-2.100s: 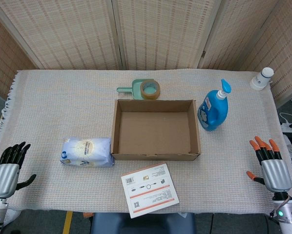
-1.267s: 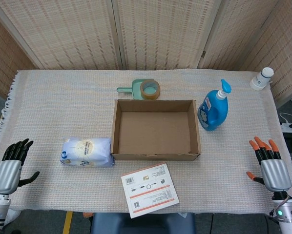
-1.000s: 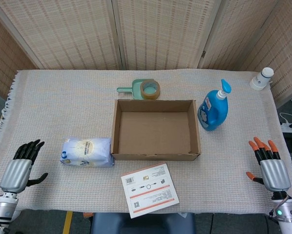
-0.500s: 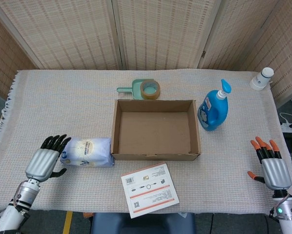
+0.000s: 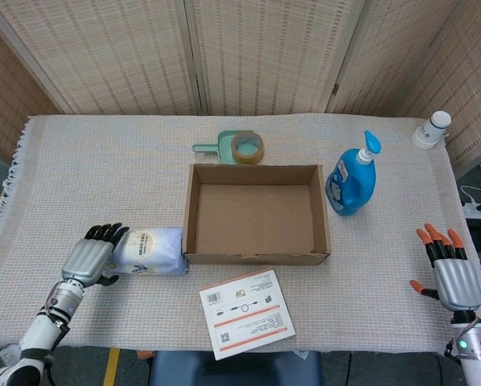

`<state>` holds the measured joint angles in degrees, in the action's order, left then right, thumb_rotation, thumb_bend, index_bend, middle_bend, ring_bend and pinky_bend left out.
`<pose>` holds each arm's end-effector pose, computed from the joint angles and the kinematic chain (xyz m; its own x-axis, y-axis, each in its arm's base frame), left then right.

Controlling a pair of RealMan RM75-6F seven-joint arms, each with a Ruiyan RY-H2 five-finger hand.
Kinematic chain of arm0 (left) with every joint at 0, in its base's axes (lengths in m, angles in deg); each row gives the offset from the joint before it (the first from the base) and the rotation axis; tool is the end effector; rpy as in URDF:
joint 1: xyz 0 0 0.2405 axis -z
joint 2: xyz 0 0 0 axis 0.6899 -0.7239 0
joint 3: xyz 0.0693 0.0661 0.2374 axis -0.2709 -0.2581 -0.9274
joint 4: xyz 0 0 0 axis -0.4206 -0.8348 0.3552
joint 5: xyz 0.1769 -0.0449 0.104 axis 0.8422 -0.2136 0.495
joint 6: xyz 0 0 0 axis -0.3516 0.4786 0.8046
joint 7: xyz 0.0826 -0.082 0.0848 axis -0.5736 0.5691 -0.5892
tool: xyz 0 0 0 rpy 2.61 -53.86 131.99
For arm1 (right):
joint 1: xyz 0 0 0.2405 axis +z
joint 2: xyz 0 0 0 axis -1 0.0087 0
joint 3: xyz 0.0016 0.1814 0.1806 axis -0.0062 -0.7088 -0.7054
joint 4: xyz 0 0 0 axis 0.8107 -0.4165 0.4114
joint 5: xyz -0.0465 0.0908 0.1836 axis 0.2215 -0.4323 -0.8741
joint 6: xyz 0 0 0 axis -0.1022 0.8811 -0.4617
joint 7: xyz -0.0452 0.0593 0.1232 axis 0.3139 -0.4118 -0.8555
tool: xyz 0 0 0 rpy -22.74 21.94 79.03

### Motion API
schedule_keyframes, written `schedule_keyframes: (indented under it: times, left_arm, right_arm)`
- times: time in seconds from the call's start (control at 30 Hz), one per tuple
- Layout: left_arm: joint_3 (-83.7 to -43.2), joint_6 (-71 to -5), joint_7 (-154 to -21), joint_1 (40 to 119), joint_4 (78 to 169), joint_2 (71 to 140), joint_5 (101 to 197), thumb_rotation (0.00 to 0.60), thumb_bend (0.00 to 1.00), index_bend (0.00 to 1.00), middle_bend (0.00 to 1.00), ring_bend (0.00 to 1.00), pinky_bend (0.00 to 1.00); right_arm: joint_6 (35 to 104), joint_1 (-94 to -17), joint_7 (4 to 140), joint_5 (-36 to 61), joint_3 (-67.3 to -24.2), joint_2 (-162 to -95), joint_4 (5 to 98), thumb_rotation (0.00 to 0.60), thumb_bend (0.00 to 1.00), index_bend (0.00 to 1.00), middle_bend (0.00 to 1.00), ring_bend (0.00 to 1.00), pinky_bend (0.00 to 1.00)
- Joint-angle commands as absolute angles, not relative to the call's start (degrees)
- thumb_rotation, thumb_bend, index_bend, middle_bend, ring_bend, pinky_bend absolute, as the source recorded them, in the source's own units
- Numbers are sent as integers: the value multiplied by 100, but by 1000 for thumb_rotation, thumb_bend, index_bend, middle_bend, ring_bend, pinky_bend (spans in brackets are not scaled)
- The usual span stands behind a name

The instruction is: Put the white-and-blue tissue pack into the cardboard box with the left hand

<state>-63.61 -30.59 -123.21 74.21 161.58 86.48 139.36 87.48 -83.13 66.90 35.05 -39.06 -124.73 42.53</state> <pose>-0.2093 0.2806 0.0838 0.5566 0.3792 0.7392 0.8277 -0.1760 -0.5329 -0.3723 -0.1972 0.1141 0.4737 -0.0181 0.8805 -0.8803 0.0189 0.4740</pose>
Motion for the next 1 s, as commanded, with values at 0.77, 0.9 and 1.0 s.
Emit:
schedule_keyframes:
  times: [0.77, 0.9, 1.0]
  left_arm:
    - [-6615, -3014, -13259, 8972, 15926, 9150, 11932, 600, 203, 0, 0, 0, 71]
    - [-6717, -2981, -13264, 9088, 15678, 9232, 11726, 600, 201, 0, 0, 0, 81]
    - [-6779, -3000, -13191, 9110, 15576, 9260, 11758, 600, 204, 0, 1, 6, 168]
  right_arm:
    - [8677, -8287, 6523, 3386, -3982, -12492, 4103, 600, 0, 86, 0, 0, 0]
    - [8653, -8283, 6522, 3371, -3984, -12493, 4093, 600, 0, 87, 0, 0, 0]
    - [8631, -8277, 6524, 3356, -3987, -12498, 4083, 600, 0, 87, 0, 0, 0]
